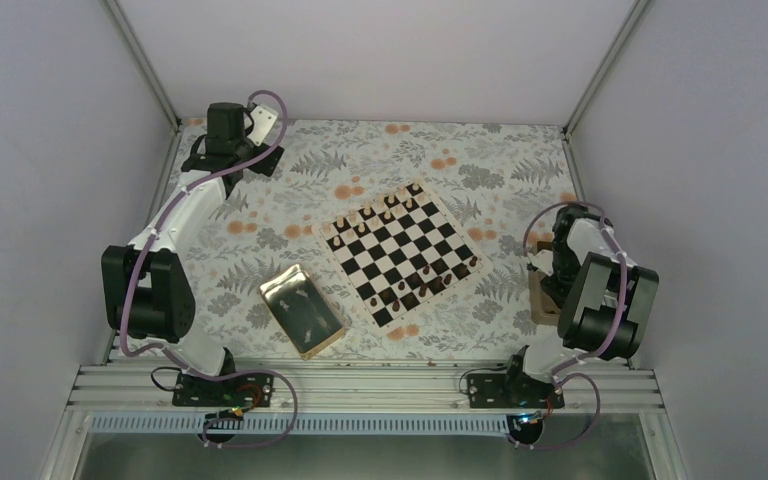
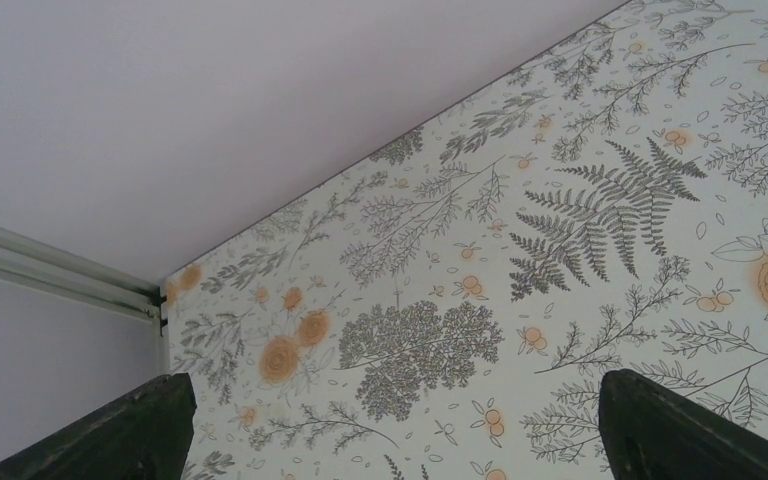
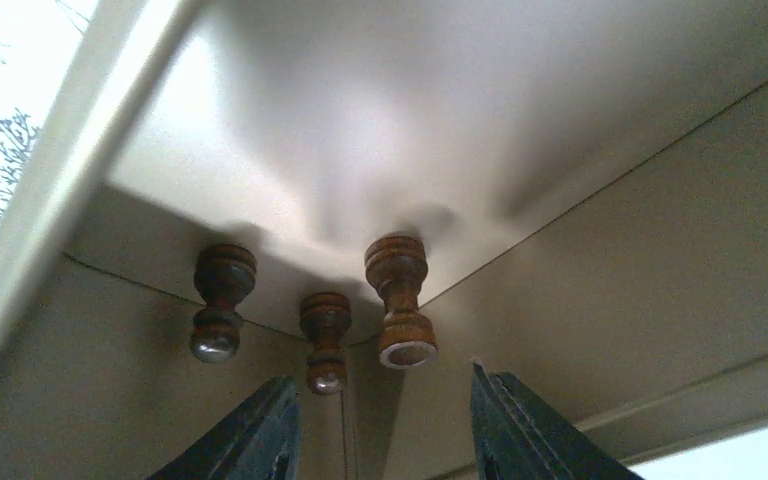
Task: Set up the chess pieces on the board
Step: Pick up the chess piece from the storage box.
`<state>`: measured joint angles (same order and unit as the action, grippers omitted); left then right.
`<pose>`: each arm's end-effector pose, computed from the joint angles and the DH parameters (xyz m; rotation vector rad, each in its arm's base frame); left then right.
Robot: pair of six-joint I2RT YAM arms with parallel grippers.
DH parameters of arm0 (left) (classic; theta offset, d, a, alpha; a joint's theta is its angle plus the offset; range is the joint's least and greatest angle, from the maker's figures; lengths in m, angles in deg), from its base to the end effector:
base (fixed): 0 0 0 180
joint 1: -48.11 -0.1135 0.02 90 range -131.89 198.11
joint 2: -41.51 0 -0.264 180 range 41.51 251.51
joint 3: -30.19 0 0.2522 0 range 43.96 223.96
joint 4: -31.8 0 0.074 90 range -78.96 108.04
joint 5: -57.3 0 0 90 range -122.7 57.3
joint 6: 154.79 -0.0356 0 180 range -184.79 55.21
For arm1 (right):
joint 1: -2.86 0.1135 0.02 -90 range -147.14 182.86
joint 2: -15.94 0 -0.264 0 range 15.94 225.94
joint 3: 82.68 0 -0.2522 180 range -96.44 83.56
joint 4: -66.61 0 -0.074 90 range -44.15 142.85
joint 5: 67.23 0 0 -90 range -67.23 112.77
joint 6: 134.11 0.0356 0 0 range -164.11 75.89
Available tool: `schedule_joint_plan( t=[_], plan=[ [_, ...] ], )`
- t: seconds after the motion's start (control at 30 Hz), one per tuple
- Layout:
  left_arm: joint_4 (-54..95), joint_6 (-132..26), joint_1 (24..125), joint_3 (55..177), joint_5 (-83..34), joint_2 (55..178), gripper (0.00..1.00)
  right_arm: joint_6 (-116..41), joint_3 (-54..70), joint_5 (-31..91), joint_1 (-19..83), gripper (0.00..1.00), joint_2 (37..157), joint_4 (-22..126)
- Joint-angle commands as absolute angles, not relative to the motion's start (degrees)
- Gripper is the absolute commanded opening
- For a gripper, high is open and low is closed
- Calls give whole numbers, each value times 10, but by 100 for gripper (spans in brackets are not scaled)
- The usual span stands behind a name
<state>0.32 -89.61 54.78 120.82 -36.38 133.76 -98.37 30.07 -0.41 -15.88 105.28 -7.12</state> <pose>0.3719 -0.0412 0.3104 0.5493 2.0868 0.2528 0.2226 -0.0903 0.1765 0.8807 -2.6540 0.3764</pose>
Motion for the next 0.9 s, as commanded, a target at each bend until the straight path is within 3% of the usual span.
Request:
schedule_joint_plan(
  t=[0.0, 0.87],
  plan=[
    [13, -893, 552, 1208, -367, 1337, 100, -1013, 296, -44, -152, 46, 1069, -78],
    [12, -897, 552, 1208, -366, 1337, 100, -1008, 315, -57, -92, 43, 1088, -97]
  ],
)
